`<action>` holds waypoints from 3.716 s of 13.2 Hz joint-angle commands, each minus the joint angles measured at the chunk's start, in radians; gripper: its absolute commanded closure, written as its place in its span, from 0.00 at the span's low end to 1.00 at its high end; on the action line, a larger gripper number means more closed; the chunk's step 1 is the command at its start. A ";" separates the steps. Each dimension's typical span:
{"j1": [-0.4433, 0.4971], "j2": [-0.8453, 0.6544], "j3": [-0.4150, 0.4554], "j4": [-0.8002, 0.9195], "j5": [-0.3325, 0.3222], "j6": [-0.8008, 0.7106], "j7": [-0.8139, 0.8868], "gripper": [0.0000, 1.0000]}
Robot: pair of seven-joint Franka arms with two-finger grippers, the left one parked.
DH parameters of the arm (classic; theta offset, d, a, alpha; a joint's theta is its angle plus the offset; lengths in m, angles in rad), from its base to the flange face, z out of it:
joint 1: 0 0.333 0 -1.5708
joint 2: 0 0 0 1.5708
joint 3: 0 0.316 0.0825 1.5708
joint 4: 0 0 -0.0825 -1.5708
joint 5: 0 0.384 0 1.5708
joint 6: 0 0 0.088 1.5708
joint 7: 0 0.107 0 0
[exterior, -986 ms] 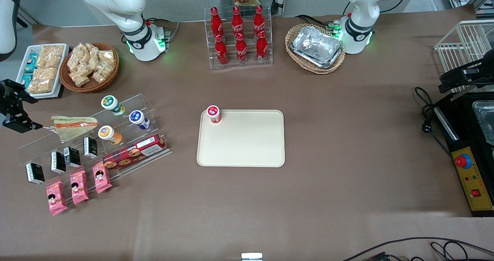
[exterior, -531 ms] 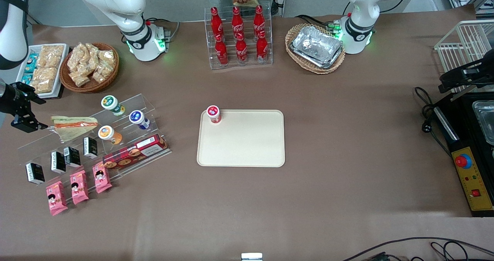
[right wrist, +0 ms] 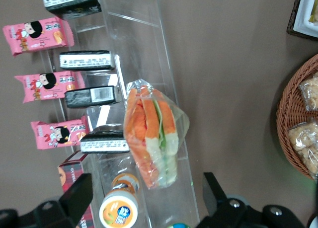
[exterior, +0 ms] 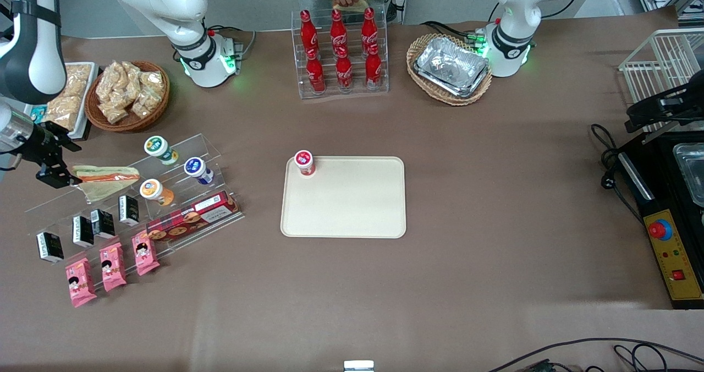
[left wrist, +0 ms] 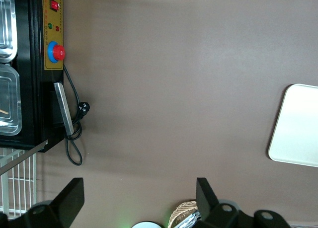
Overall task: Place sandwich on tray
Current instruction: 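Lower the open right gripper over the plastic-wrapped orange sandwich, then close the right gripper on the sandwich wrapper and lift it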
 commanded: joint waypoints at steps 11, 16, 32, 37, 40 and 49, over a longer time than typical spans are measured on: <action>-0.045 0.033 -0.002 -0.140 0.001 0.213 -0.002 0.02; -0.049 0.061 -0.001 -0.141 0.001 0.252 -0.004 0.02; -0.034 0.073 0.004 -0.184 0.009 0.348 0.011 0.43; -0.035 0.070 0.007 -0.178 0.009 0.351 0.010 0.68; -0.035 0.026 0.008 -0.168 0.009 0.338 -0.007 0.84; 0.072 -0.020 0.012 0.239 0.107 -0.167 0.100 0.97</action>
